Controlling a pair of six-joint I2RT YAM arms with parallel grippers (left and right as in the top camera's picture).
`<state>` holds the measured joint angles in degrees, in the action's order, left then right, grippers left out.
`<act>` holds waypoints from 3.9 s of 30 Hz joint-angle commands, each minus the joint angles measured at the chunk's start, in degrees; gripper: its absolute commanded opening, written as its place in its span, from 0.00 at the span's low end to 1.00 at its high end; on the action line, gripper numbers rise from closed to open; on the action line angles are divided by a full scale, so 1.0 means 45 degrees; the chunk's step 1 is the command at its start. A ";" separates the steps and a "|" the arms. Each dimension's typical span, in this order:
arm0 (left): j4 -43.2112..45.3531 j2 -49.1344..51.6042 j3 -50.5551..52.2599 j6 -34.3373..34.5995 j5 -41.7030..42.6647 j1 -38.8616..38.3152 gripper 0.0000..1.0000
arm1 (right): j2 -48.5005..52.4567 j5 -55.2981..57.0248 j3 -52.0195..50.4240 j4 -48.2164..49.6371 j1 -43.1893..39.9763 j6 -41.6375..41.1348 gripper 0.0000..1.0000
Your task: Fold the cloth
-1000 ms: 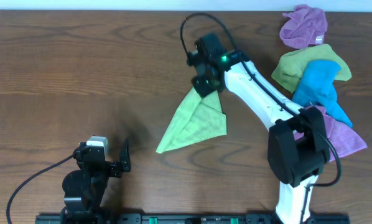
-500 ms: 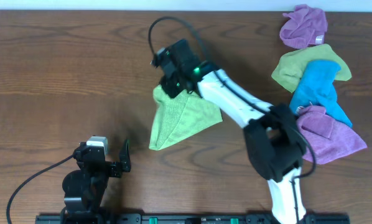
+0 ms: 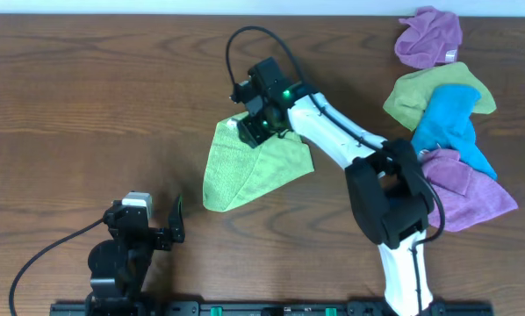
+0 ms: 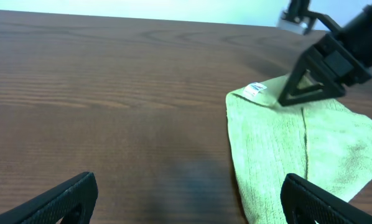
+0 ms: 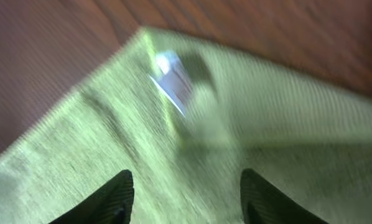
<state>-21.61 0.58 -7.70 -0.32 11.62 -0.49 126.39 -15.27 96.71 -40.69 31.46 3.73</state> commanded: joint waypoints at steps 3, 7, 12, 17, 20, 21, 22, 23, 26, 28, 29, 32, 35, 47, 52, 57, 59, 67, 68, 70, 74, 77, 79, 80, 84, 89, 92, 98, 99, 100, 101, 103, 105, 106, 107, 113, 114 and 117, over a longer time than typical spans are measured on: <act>-0.0044 -0.0073 0.0272 -0.0214 0.0044 -0.0039 0.95 | -0.0369 0.1404 0.0189 -0.0840 -0.0068 -0.0083 0.52; -0.0044 -0.0073 0.0272 -0.0219 0.0044 -0.0039 0.95 | -0.0345 0.2108 0.0155 -0.1511 -0.0063 0.0243 0.48; -0.0049 -0.0073 0.0272 -0.0214 0.0044 -0.0039 0.95 | -0.0345 0.2676 0.0151 -0.2152 -0.0073 0.0729 0.41; -0.0049 -0.0073 0.0272 -0.0214 0.0044 -0.0039 0.95 | -0.0345 0.3109 0.0151 -0.2365 -0.0073 0.1161 0.40; -0.0044 -0.0073 0.0272 -0.0219 0.0044 -0.0039 0.95 | -0.0345 0.3517 0.0151 -0.2239 -0.0073 0.1253 0.57; -0.0044 -0.0073 0.0272 -0.0214 0.0044 -0.0039 0.95 | -0.0345 0.3735 0.0151 -0.2161 -0.0073 0.1355 0.58; -0.0044 -0.0073 0.0272 -0.0219 0.0044 -0.0039 0.95 | -0.0345 0.3730 0.0151 -0.2161 -0.0083 0.1574 0.57; -0.0044 -0.0073 0.0272 -0.0219 0.0044 -0.0039 0.96 | -0.0340 0.3721 0.0146 -0.2195 -0.0083 0.1627 0.55; -0.0049 -0.0073 0.0272 -0.0219 0.0044 -0.0039 0.95 | -0.0219 0.3512 0.0141 -0.2356 -0.0083 0.1783 0.49; -0.0044 -0.0073 0.0272 -0.0214 0.0044 -0.0039 0.95 | -0.0073 0.3157 0.0136 -0.2579 -0.0083 0.1972 0.39; -0.0044 -0.0073 0.0272 -0.0214 0.0044 -0.0039 0.95 | 0.0015 0.3147 0.0136 -0.2647 -0.0083 0.1957 0.34; -0.0044 -0.0073 0.0272 -0.0219 0.0044 -0.0039 0.95 | 0.0087 0.3143 0.0136 -0.2725 -0.0058 0.1948 0.15; -0.0044 -0.0073 0.0272 -0.0214 0.0044 -0.0039 0.95 | 0.0083 0.3147 0.0155 -0.2725 -0.0044 0.1855 0.01; -0.0044 -0.0073 0.0272 -0.0219 0.0044 -0.0039 0.95 | -0.1059 0.2837 0.0952 -0.5542 -0.0019 -0.0520 0.01; -0.0049 -0.0073 0.0272 -0.0214 0.0044 -0.0039 0.95 | -0.1161 0.1064 0.0952 -0.6965 0.0029 -0.0782 0.01; -0.0044 -0.0073 0.0272 -0.0219 0.0044 -0.0039 0.95 | -0.1161 -0.0491 0.0952 -0.7805 0.0282 -0.0772 0.01; -0.0049 -0.0073 0.0272 -0.0219 0.0044 -0.0039 0.95 | -0.1156 -0.0476 0.0947 -0.8247 0.0549 -0.0767 0.01; -0.0044 -0.0073 0.0272 -0.0219 0.0044 -0.0039 0.95 | -0.1209 0.0738 0.1020 -0.8393 0.1817 -0.0811 0.01; -0.0049 -0.0073 0.0272 -0.0214 0.0044 -0.0039 0.95 | -0.1302 0.1311 0.1268 -0.8121 0.1826 -0.1010 0.01; -0.0049 -0.0073 0.0272 -0.0219 0.0044 -0.0039 0.96 | -0.1399 0.2025 0.1977 -0.7893 0.1715 -0.1073 0.02; -0.0049 -0.0073 0.0272 -0.0214 0.0044 -0.0039 0.95 | -0.1447 0.3415 0.5003 -0.7825 0.1064 -0.1103 0.01; -0.0044 -0.0073 0.0272 -0.0214 0.0044 -0.0039 0.95 | -0.1447 0.4143 0.6732 -0.7815 0.0559 -0.1103 0.01; -0.0044 -0.0073 0.0272 -0.0214 0.0044 -0.0039 0.95 | -0.1447 0.4755 0.7868 -0.7927 0.0126 -0.1107 0.01; -0.0044 -0.0073 0.0272 -0.0214 0.0044 -0.0039 0.95 | -0.1447 0.5192 0.8466 -0.8082 -0.0107 -0.1107 0.01; -0.0044 -0.0073 0.0272 -0.0219 0.0044 -0.0039 0.95 | -0.1447 0.6547 1.0088 -0.8340 -0.1015 -0.1107 0.01; -0.0044 -0.0073 0.0272 -0.0214 0.0044 -0.0039 0.95 | -0.1447 0.7864 1.0953 -0.8102 -0.2341 -0.1496 0.01; -0.0049 -0.0073 0.0272 -0.0219 0.0044 -0.0039 0.95 | -0.1447 0.6800 1.1060 -0.8092 -0.2710 -0.1486 0.01; -0.0049 -0.0073 0.0272 -0.0214 0.0044 -0.0039 0.95 | -0.1413 0.2943 1.1045 -0.7898 -0.1447 -0.1195 0.01; -0.0044 -0.0073 0.0272 -0.0219 0.0044 -0.0039 0.95 | -0.1394 0.2778 1.1011 -0.7907 -0.1180 -0.1190 0.01; -0.0044 -0.0073 0.0272 -0.0214 0.0044 -0.0039 0.95 | -0.1370 0.2560 1.0875 -0.7936 -0.0670 -0.1190 0.01; -0.0049 -0.0073 0.0272 -0.0214 0.0044 -0.0039 0.95 | -0.1297 0.2283 1.0574 -0.8004 0.0073 -0.1185 0.01; -0.0044 -0.0073 0.0272 -0.0214 0.0044 -0.0039 0.95 | -0.1117 0.1671 0.9996 -0.8077 0.1001 -0.1035 0.01; -0.0049 -0.0073 0.0272 -0.0214 0.0044 -0.0039 0.95 | -0.0937 0.1341 0.8990 -0.8092 0.2016 0.0087 0.27; -0.0044 -0.0073 0.0272 -0.0214 0.0044 -0.0039 0.95 | -0.0937 0.1598 0.8689 -0.8063 0.2225 0.0505 0.28; -0.0049 -0.0073 0.0272 -0.0219 0.0044 -0.0039 0.95 | -0.0937 0.2346 0.8378 -0.8024 0.2414 0.0670 0.31; -0.0044 -0.0073 0.0272 -0.0219 0.0044 -0.0039 0.95 | -0.0933 0.3526 0.8082 -0.7830 0.1491 0.0398 0.61; -0.0044 -0.0073 0.0272 -0.0214 0.0044 -0.0039 0.95 | -0.0933 0.3521 0.7956 -0.7766 0.1224 0.0155 0.62; -0.0044 -0.0073 0.0272 -0.0214 0.0044 -0.0039 0.95 | -0.0923 0.2861 0.7300 -0.7708 0.0529 -0.0063 0.60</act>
<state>-21.63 0.58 -7.70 -0.32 11.62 -0.51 122.52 -1.54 132.00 -75.31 36.38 4.62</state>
